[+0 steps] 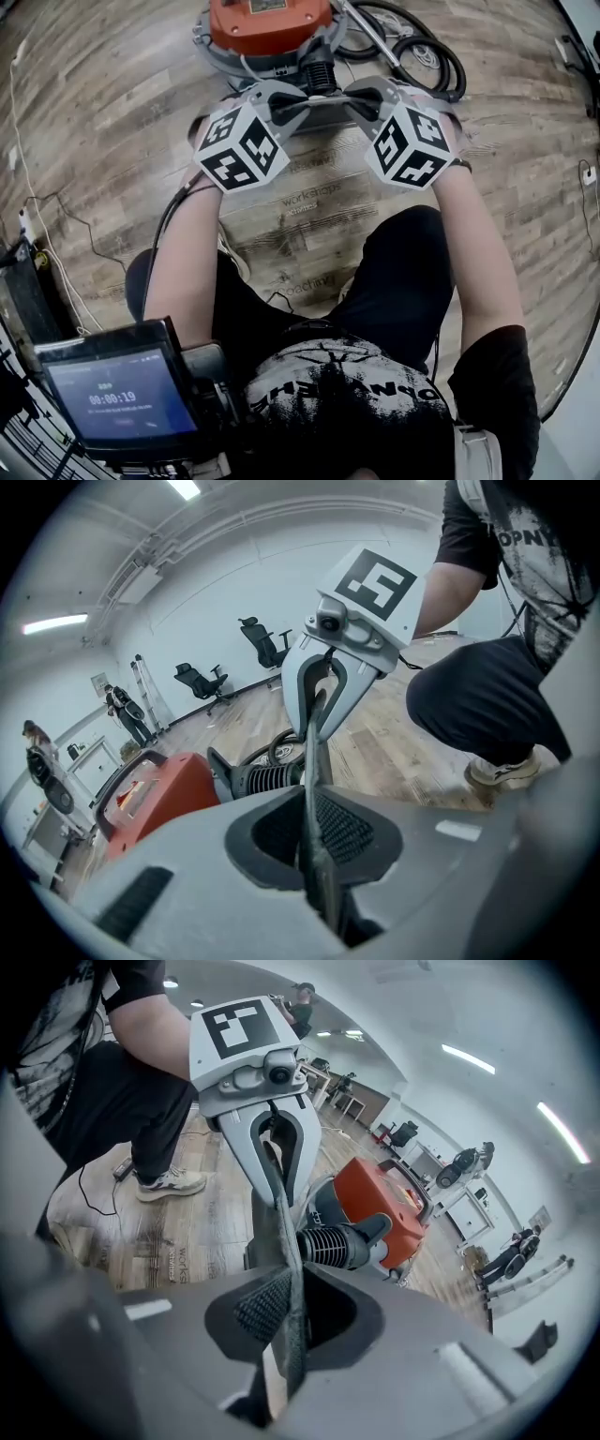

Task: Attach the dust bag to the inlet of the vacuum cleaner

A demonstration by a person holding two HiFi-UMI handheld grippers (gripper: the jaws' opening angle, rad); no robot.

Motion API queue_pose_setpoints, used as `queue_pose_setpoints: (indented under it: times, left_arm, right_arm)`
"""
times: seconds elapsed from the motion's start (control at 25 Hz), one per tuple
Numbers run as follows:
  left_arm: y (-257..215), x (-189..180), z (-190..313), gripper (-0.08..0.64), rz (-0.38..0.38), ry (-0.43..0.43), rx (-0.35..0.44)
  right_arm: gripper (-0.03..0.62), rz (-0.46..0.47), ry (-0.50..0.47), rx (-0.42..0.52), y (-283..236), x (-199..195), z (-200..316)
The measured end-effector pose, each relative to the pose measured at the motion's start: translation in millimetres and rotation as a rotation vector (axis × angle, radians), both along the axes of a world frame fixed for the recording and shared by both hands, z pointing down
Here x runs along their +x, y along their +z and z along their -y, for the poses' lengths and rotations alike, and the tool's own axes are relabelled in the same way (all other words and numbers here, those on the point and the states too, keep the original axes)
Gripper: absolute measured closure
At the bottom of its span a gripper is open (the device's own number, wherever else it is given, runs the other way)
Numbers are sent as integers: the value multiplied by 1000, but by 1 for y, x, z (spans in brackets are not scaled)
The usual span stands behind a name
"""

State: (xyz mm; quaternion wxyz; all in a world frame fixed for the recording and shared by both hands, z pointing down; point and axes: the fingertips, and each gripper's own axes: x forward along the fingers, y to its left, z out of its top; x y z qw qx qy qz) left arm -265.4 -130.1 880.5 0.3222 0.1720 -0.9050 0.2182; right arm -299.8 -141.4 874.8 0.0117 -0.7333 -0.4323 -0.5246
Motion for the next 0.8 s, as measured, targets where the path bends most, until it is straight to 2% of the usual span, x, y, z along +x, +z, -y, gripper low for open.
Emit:
queue_pose_setpoints:
  times: [0.36,0.56,0.8]
  left_arm:
    - [-8,-8,-4,532,14,-3,8]
    - [-3,-5,-11,532,9,-16,39]
    - [8,-7,-12,532,-11,2,0]
  right_arm:
    - [552,30,-6,19,-8,-8,-5]
    - [551,24,-32,45,-4,-7,-13]
    - [555,25,-21,62,13,-7,-10]
